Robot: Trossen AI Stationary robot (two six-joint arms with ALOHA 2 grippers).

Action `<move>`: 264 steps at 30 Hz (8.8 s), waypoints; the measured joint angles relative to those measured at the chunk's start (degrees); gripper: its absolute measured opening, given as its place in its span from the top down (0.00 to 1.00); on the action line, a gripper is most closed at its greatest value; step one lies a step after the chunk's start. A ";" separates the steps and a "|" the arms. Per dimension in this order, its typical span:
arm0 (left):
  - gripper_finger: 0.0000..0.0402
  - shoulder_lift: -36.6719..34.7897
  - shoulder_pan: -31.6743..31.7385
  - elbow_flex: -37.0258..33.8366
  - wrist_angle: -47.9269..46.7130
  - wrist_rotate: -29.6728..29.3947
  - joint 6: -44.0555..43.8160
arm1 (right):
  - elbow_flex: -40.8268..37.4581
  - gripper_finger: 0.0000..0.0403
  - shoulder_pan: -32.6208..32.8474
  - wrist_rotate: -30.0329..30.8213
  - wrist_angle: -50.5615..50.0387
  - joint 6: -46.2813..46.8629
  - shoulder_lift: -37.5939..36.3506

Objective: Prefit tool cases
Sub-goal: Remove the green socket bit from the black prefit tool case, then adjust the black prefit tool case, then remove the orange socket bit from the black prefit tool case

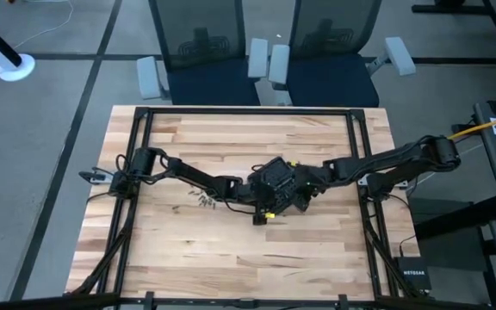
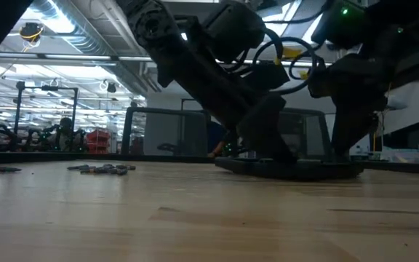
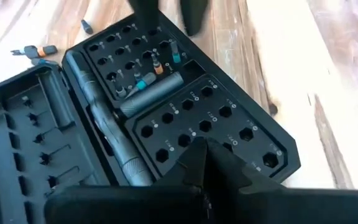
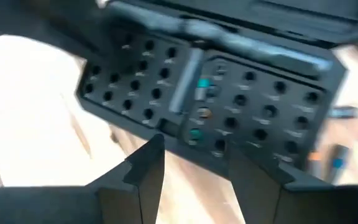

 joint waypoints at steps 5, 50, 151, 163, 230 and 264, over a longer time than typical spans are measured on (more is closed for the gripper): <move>1.00 0.00 0.03 -0.04 -0.19 0.04 0.03 | 0.04 0.59 3.07 6.51 1.04 0.50 -0.01; 1.00 1.09 -0.73 -0.09 -0.57 -1.25 -8.54 | -0.07 1.00 8.93 11.88 2.51 1.10 1.00; 1.00 -12.48 -4.41 -17.92 1.17 -4.43 -10.35 | 5.60 0.62 9.22 11.85 15.56 -7.73 13.72; 1.00 -11.87 -4.19 -17.67 0.33 -4.44 -6.81 | 12.02 0.69 9.02 14.89 3.40 -11.97 16.62; 1.00 -14.99 -11.09 -18.61 -11.90 -3.23 -24.85 | 13.76 0.70 -10.67 5.10 -3.26 -13.10 18.06; 1.00 -27.33 -8.47 -19.18 -33.05 -12.73 -9.64 | 15.26 0.70 1.90 12.84 -9.45 0.17 10.01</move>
